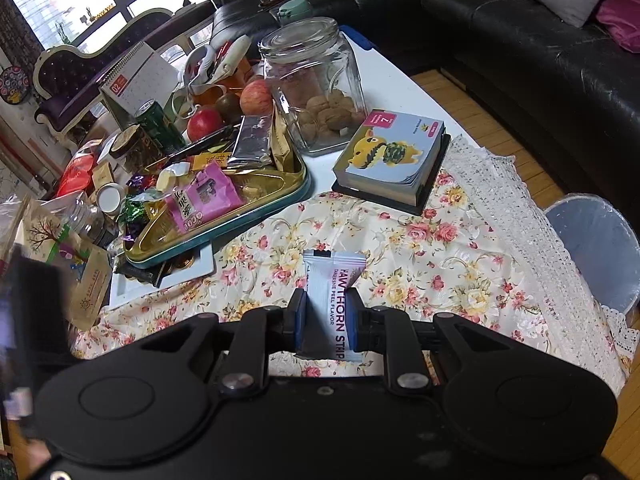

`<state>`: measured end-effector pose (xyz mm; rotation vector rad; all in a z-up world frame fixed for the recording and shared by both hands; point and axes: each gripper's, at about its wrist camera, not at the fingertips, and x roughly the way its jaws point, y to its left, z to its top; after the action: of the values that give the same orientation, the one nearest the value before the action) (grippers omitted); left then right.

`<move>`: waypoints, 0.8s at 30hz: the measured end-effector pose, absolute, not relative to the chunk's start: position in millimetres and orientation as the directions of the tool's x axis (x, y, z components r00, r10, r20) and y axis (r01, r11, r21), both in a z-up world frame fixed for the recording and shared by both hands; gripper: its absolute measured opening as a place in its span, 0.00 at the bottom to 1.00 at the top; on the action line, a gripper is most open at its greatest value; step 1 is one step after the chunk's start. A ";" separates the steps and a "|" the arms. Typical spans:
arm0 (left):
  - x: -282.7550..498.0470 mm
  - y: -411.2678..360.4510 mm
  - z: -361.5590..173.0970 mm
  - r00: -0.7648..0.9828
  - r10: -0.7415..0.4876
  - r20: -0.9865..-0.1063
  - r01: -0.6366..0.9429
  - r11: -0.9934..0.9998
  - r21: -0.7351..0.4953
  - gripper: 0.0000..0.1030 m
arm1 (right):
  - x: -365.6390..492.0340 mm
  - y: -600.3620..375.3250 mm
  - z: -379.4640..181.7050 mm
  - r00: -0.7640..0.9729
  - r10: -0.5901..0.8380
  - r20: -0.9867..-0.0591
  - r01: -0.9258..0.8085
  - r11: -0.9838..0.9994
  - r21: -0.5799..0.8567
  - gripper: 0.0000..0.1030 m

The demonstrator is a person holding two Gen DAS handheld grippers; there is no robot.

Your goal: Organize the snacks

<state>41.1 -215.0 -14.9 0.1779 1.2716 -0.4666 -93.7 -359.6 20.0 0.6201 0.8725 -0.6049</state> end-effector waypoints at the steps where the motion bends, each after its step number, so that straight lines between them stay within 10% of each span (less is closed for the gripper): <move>1: 42.4 -208.9 -7.0 0.231 -0.238 -0.943 0.429 0.895 -0.120 0.28 | -92.3 -358.8 18.9 0.501 -0.223 -0.836 0.703 0.669 0.242 0.20; 24: 86.8 -118.5 -15.3 0.205 -0.146 -0.968 0.366 0.929 -0.063 0.27 | -51.3 -297.3 9.9 0.534 -0.168 -0.829 0.579 0.787 0.213 0.20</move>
<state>86.8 -118.5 -15.3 0.1958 1.3194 -0.3596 -51.3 -297.3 9.9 0.5055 0.9063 -0.4683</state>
